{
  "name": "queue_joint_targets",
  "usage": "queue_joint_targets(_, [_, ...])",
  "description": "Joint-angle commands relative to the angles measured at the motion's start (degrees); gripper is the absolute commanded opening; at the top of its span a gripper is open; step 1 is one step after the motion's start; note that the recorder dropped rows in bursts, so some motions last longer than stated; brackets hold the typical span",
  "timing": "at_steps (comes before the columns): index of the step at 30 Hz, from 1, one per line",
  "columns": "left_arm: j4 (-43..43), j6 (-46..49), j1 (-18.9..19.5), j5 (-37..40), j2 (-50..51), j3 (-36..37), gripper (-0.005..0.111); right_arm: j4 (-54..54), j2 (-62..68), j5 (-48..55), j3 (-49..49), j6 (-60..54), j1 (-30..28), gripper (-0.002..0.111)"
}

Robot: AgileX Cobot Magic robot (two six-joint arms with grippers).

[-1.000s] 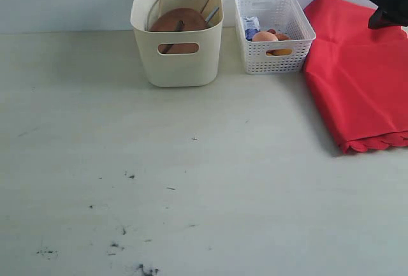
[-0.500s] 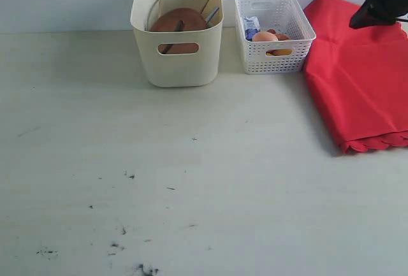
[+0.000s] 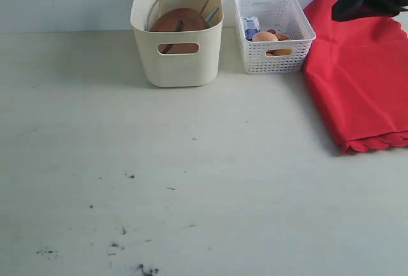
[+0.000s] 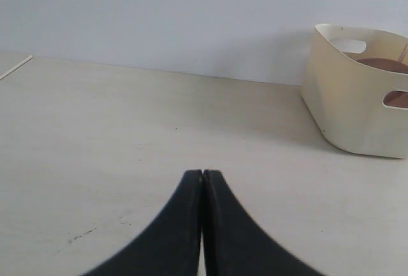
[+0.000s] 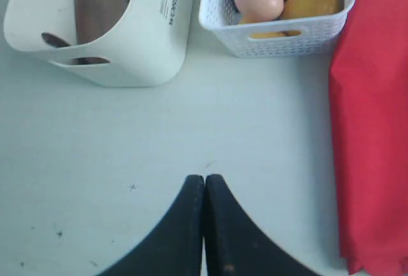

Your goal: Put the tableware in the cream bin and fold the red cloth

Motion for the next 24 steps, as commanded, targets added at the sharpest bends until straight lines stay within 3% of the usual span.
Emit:
queue_joint_targets(1, [0.4, -0.14, 0.09, -0.34, -0.3, 0.02, 0.003, -0.8, -9.88, -2.01, 8.82, 3.8, 2.01, 0.0])
queue_joint_targets(7, [0.4, -0.14, 0.09, -0.34, -0.3, 0.02, 0.003, -3.64, -19.27, -9.11, 20.53, 6.23, 2.01, 0.0])
queue_joint_targets(16, [0.4, -0.14, 0.09, -0.34, -0.3, 0.02, 0.003, -31.76, -32.38, -29.3, 41.4, 29.47, 2.01, 0.0])
queue_joint_targets(24, [0.4, -0.14, 0.09, -0.34, -0.3, 0.02, 0.003, -33.78, -41.42, -40.81, 56.8, 26.96, 2.01, 0.0])
